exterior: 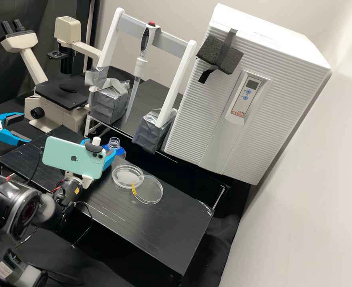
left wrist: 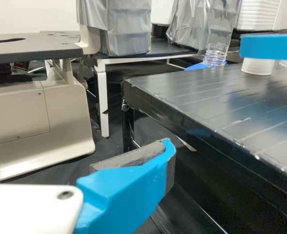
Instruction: Close the bottle
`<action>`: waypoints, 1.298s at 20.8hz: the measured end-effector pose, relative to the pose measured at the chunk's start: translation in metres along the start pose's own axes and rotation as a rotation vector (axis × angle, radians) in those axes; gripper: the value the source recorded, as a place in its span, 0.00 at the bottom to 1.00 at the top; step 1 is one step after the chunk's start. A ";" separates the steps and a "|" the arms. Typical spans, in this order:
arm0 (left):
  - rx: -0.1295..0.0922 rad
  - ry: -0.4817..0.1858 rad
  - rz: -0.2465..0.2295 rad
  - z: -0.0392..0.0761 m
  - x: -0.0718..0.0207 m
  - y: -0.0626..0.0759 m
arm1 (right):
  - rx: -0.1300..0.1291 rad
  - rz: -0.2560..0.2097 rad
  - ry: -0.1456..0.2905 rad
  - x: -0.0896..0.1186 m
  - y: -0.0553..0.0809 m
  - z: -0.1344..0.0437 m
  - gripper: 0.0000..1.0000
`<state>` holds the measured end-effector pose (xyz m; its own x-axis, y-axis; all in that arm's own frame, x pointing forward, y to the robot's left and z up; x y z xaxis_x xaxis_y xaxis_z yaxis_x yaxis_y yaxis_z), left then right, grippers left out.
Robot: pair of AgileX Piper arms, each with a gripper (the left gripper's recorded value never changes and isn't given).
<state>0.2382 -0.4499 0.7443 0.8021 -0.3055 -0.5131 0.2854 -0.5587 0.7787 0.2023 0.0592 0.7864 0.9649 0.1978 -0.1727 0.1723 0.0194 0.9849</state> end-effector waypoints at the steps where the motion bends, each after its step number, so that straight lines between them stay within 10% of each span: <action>1: 0.000 0.000 0.000 0.000 0.0000 0.000 | 0.000 0.002 0.002 0.000 0.001 -0.001 0.00; 7: 0.000 0.000 0.000 0.000 0.0000 0.000 | 0.002 0.015 0.001 0.000 0.002 -0.002 0.00; 8: 0.000 0.000 0.000 0.000 0.0000 0.000 | -0.002 0.014 0.002 0.000 0.001 -0.002 1.00; 12: 0.000 -0.001 0.000 0.000 0.0001 0.000 | -0.065 0.021 -0.007 0.001 0.000 -0.003 1.00; 19: 0.002 -0.012 -0.004 0.003 0.0011 -0.001 | -0.094 0.005 -0.010 0.001 -0.002 -0.004 1.00; 20: 0.002 -0.012 -0.004 0.003 0.0011 -0.001 | -0.094 0.005 -0.010 0.001 -0.002 -0.004 0.00; 27: 0.002 -0.012 -0.004 0.003 0.0011 -0.001 | -0.093 0.003 -0.012 0.003 -0.002 -0.004 0.00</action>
<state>0.2375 -0.4519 0.7423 0.7948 -0.3125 -0.5202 0.2873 -0.5613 0.7762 0.2036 0.0631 0.7836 0.9678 0.1860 -0.1697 0.1510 0.1104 0.9823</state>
